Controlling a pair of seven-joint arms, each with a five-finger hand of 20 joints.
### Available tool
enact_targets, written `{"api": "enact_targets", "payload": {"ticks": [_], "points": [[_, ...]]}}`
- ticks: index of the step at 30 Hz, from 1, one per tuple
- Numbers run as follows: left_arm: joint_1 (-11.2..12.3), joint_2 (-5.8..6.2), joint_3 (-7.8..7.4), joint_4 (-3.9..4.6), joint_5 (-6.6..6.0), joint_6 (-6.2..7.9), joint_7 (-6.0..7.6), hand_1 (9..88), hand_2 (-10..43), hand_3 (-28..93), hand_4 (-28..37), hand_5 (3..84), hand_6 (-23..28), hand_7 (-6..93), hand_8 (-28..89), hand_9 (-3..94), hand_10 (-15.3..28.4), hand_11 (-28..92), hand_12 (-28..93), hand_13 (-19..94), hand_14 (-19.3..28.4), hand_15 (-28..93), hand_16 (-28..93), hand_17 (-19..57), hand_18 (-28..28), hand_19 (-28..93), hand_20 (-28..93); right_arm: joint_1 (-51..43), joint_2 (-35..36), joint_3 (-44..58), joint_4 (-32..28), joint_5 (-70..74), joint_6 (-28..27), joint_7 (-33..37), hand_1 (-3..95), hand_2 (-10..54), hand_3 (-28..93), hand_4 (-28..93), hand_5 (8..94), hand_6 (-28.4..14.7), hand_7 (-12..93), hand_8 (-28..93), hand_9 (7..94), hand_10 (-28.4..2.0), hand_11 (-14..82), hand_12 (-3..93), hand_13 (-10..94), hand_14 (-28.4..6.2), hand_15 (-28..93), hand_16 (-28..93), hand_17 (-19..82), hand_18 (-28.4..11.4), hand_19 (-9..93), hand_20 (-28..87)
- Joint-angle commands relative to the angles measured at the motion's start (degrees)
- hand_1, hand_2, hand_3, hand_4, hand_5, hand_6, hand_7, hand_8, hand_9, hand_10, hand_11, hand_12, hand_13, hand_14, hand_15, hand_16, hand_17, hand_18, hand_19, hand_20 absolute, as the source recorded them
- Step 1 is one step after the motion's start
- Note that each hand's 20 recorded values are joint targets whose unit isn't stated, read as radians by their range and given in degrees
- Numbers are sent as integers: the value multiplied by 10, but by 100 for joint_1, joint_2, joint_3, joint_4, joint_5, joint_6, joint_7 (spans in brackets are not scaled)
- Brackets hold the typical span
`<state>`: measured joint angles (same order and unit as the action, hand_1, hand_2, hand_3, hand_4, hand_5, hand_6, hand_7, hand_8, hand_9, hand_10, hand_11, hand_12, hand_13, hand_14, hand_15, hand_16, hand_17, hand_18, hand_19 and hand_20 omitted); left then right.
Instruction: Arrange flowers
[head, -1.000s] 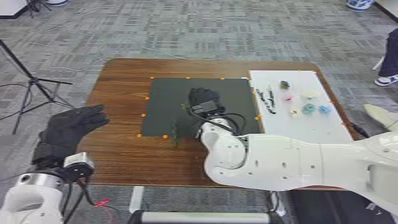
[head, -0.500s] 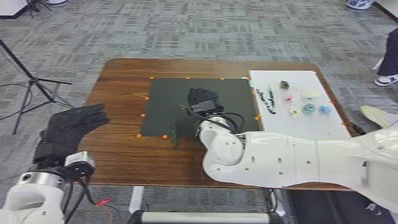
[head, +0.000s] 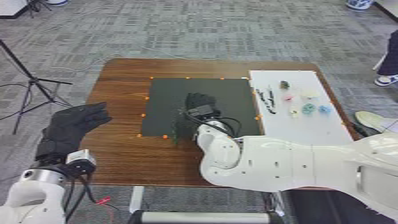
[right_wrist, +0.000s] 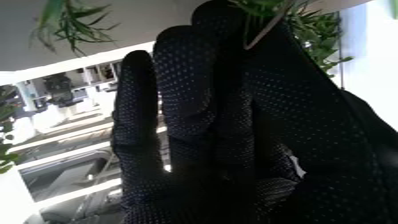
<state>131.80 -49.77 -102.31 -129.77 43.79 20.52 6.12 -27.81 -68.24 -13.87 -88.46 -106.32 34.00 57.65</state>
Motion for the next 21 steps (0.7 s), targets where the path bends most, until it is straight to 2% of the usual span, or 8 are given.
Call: {"api": "enact_targets", "payload": {"ticks": [1, 8, 10, 12, 17, 18, 21], "points": [[-47, -23, 31, 9, 21, -49, -14, 226, -9, 893, -235, 560, 130, 153, -106, 481, 205, 350, 113, 341, 235, 550, -88, -55, 178, 433, 137, -59, -121, 41, 28, -12, -31, -28, 558, -95, 753, -283, 721, 4, 430, -95, 856, -77, 170, 360, 734, -47, 568, 282, 300, -219, 931, -55], [-23, -35, 29, 6, 6, -35, -10, 227, -8, 894, -234, 559, 130, 152, -106, 481, 205, 350, 113, 341, 235, 550, -88, -55, 178, 434, 137, -65, -111, 60, 68, 4, -100, -25, 549, -95, 751, -283, 713, -1, 403, -97, 846, -81, 150, 348, 724, -56, 571, 275, 289, -222, 929, -61], [-26, -44, 24, 9, 37, -58, -25, 227, -7, 893, -233, 560, 129, 152, -106, 481, 205, 350, 113, 341, 236, 551, -88, -55, 178, 434, 137, -54, -105, 58, 70, 38, -96, -32, 544, -95, 749, -283, 708, -4, 397, -99, 841, -84, 144, 343, 717, -59, 571, 273, 284, -222, 928, -62], [-17, -32, 30, 11, -6, -44, 17, 227, -7, 893, -233, 559, 129, 153, -106, 481, 205, 350, 113, 341, 236, 551, -88, -55, 178, 434, 137, -30, -114, 42, 79, 37, -89, -12, 539, -95, 749, -283, 704, -4, 393, -100, 836, -86, 139, 339, 712, -61, 575, 269, 280, -224, 927, -64], [-11, -41, 26, 13, 13, -57, 18, 228, -7, 893, -232, 559, 130, 153, -106, 481, 205, 350, 114, 341, 236, 551, -88, -55, 178, 433, 136, -17, -124, 39, 74, 30, -95, 1, 532, -95, 748, -283, 689, -10, 383, -102, 814, -96, 122, 325, 695, -63, 580, 258, 270, -227, 926, -70], [-3, -27, 34, 14, -4, -45, 45, 228, -7, 894, -231, 560, 130, 153, -106, 481, 204, 350, 114, 342, 236, 551, -88, -55, 178, 433, 136, -21, -125, 37, 68, 29, -86, 9, 528, -95, 750, -283, 688, -11, 382, -102, 806, -97, 126, 318, 693, -63, 583, 255, 269, -227, 926, -73], [-12, -40, 34, 15, 14, -64, 12, 228, -7, 893, -230, 560, 130, 153, -106, 481, 204, 351, 114, 342, 236, 551, -89, -55, 178, 433, 137, -28, -127, 30, 66, 17, -126, 18, 521, -95, 750, -283, 678, -12, 382, -107, 786, -104, 151, 290, 686, -66, 588, 246, 263, -229, 927, -80]]}}
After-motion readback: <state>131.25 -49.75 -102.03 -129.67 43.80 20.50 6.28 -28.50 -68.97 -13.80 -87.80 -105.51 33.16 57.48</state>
